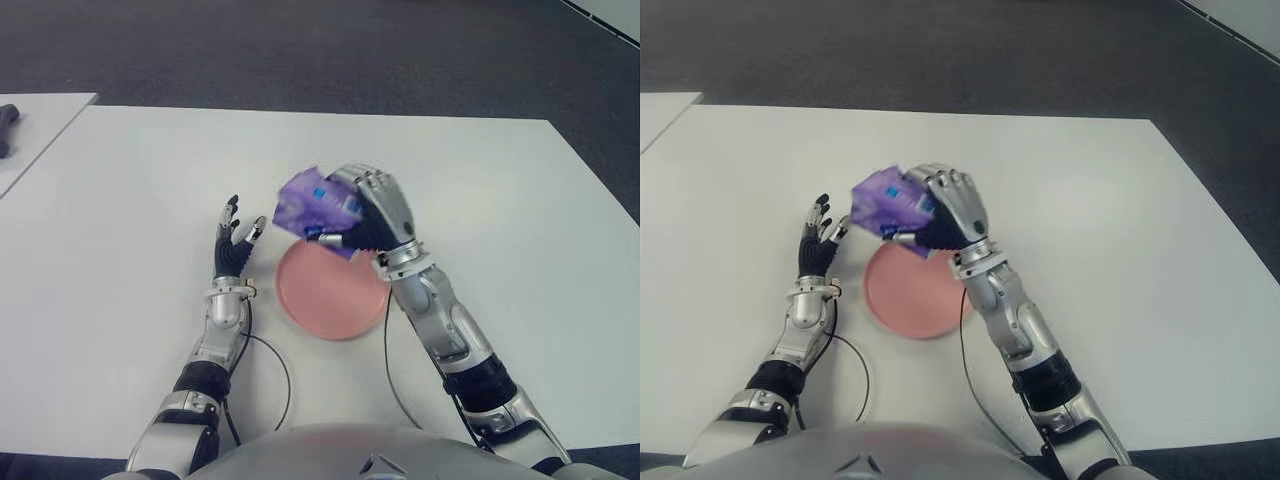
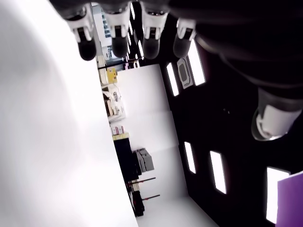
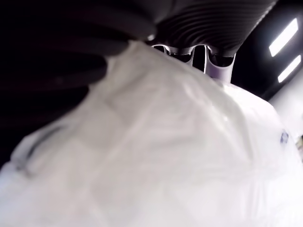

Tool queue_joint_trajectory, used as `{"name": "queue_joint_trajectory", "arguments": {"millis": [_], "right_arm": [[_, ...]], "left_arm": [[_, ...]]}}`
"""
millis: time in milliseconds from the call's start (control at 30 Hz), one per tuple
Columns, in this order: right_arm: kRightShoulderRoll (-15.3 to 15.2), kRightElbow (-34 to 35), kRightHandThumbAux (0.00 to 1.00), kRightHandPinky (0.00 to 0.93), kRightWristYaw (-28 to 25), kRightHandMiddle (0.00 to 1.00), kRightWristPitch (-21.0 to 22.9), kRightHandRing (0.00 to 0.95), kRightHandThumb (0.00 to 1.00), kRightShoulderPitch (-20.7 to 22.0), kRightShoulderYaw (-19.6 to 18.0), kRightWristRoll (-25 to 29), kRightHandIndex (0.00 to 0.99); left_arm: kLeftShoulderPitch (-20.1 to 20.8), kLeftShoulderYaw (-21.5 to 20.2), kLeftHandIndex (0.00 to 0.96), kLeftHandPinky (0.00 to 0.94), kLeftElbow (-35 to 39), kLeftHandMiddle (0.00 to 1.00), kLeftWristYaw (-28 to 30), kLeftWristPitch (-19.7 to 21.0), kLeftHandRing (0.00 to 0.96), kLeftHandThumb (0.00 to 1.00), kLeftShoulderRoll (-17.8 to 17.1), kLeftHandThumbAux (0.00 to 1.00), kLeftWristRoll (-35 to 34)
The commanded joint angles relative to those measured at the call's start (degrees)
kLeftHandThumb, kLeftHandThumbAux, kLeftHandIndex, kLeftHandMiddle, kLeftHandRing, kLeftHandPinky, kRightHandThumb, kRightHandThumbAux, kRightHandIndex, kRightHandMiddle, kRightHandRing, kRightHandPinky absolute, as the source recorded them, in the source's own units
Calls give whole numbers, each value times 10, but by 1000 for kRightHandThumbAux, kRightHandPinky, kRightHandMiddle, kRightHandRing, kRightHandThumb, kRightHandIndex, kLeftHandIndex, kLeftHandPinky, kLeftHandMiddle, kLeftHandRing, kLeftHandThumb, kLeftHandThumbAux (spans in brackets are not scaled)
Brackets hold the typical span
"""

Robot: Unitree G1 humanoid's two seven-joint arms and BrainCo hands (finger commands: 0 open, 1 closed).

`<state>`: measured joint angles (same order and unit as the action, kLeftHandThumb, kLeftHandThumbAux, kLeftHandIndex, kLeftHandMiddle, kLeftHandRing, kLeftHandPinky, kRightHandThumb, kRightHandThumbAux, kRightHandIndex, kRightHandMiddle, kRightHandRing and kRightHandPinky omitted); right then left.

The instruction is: Put the tissue paper into the plate.

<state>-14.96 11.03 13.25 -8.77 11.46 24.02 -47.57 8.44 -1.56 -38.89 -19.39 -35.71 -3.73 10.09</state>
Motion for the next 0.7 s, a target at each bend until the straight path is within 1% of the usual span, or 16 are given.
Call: {"name": "queue_joint_trajectory", "arguments": {"millis": [33,167,333,533,600,700], "right_arm": [[-18,-17,675,847,-9,539,-37,861,857,-9,10,-2,405],[-17,-22,675,842,-18,540,-67,854,857,-10,20,10,404],[-14,-22,675,835,-35,539,-84,842,856,-9,29,22,402],[-5,-47,674,832,-39,538,-93,845,855,3,46,-3,404],[-3,-49,674,829,-40,537,-91,845,855,0,51,-13,403],[-12,-49,675,836,-49,536,-88,841,854,-23,62,-24,401]], "left_arm": [[-11,-2,0,0,5,0,5,13,0,0,0,421,-1],[-14,-1,0,0,9,0,5,17,0,0,-1,412,1],[-14,-2,0,0,7,0,0,18,0,0,-3,412,5],[-11,-1,0,0,1,0,-15,15,0,0,-5,414,17],[-10,-2,0,0,0,0,-17,14,0,0,-5,414,19],[-10,-3,0,0,-3,0,-16,10,0,0,-5,418,18]]}}
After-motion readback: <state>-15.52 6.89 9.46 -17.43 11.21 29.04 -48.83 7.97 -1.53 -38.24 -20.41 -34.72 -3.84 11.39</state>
